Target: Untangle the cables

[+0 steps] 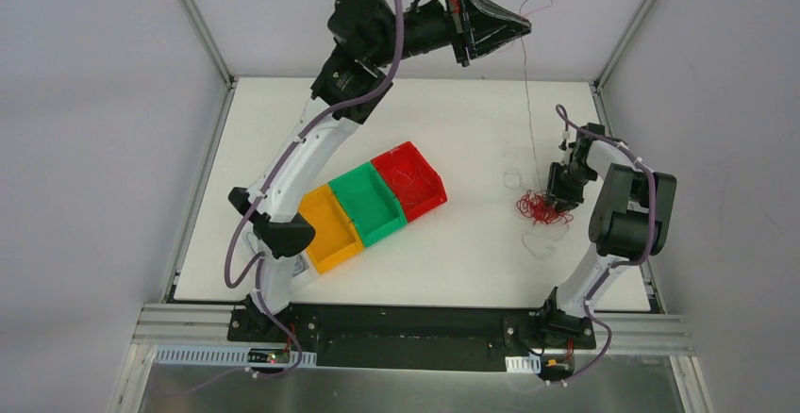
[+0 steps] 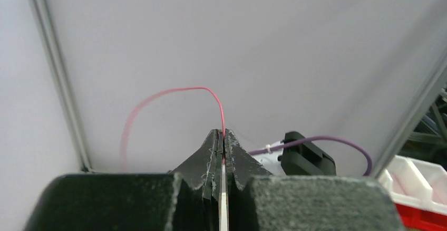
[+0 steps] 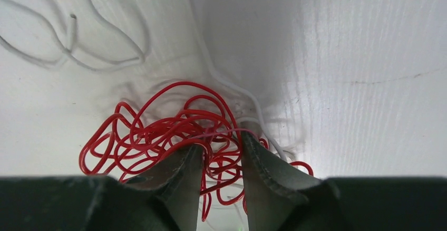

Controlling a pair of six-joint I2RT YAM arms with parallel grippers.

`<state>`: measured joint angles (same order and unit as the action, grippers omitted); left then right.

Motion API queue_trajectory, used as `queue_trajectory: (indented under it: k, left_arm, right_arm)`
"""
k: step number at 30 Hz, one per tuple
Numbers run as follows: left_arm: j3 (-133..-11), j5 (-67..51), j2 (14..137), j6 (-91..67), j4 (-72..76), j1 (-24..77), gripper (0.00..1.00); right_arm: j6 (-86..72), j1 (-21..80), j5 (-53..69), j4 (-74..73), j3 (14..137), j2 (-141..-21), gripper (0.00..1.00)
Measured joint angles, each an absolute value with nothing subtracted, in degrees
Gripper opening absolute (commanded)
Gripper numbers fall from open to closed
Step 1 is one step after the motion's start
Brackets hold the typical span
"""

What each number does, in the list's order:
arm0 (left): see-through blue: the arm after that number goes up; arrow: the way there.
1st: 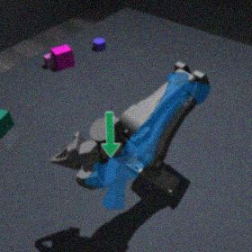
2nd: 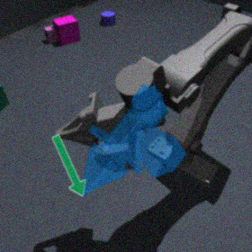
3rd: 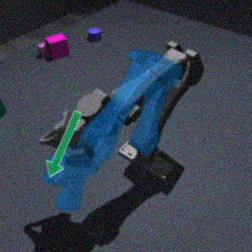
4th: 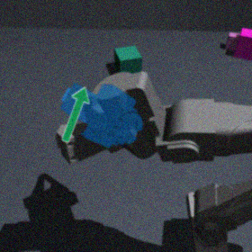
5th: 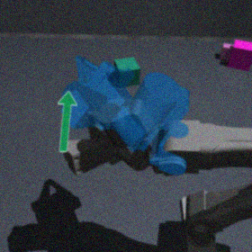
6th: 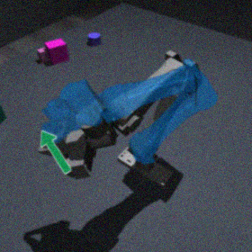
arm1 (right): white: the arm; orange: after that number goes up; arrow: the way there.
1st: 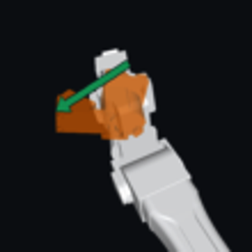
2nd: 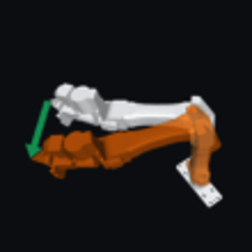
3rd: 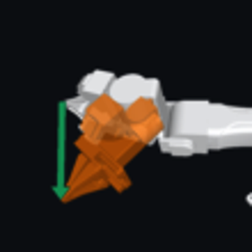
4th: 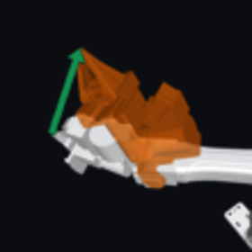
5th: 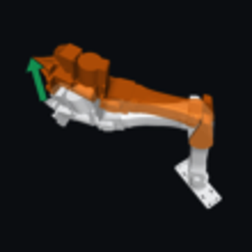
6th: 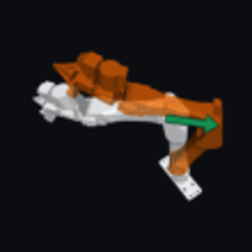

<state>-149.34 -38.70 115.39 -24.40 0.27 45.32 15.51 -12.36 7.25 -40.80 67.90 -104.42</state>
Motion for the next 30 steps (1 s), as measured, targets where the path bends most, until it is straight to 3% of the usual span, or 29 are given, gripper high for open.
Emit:
queue_trajectory:
  k: [11, 16, 25, 30]
  left_arm:
    - [-149.38, -29.71, 108.99, -17.69, 0.19, 45.28, 0.0]
    - [-149.36, -28.42, 108.07, -16.38, 0.08, 45.28, 0.0]
    - [-146.91, -28.01, 107.63, -15.9, -0.82, 45.15, 0.0]
    - [-146.43, -27.94, 107.63, -16.08, -1.93, 44.1, 0.0]
  right_arm:
    - [18.98, -12.51, 5.87, -42.24, 69.52, -105.38, 0.41]
    - [22.22, -14.26, 12.29, -45.17, 70.83, -104.36, 0.47]
    - [33.41, -15.66, 31.18, -47.72, 70.83, -79.26, 0.6]
    - [37.08, -15.38, 36.53, -47.83, 68.62, -73.67, 0.63]
